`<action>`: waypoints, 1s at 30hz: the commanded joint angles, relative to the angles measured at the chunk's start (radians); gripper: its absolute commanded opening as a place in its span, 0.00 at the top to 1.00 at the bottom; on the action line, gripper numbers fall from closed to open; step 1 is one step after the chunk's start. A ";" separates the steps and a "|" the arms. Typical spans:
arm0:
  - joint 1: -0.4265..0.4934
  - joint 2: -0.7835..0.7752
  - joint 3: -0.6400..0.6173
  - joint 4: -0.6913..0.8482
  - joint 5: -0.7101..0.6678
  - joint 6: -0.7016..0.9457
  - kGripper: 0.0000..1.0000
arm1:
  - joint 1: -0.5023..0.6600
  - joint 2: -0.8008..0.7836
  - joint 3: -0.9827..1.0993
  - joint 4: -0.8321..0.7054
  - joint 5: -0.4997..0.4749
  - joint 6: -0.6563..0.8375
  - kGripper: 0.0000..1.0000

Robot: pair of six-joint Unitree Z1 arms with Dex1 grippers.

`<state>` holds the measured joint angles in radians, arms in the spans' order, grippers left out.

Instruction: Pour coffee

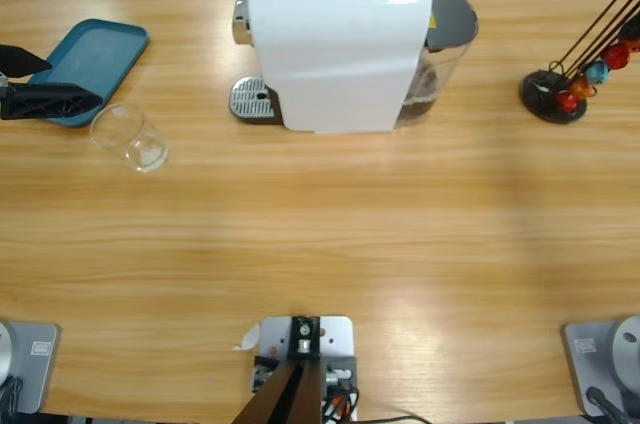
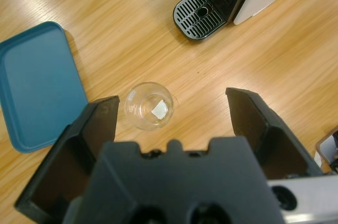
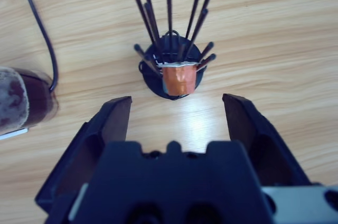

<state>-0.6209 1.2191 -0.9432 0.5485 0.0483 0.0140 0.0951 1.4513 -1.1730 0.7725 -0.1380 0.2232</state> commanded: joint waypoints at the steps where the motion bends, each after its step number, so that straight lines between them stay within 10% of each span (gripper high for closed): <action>1: -0.008 0.011 0.007 0.012 0.010 0.007 0.13 | -0.012 0.060 0.004 -0.010 -0.008 -0.004 0.24; 30: -0.008 0.002 0.009 0.016 0.015 0.009 0.13 | -0.012 0.100 -0.027 -0.009 -0.028 -0.007 0.29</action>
<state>-0.6209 1.2190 -0.9432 0.5509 0.0489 0.0152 0.0947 1.5178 -1.1825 0.7725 -0.1469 0.2232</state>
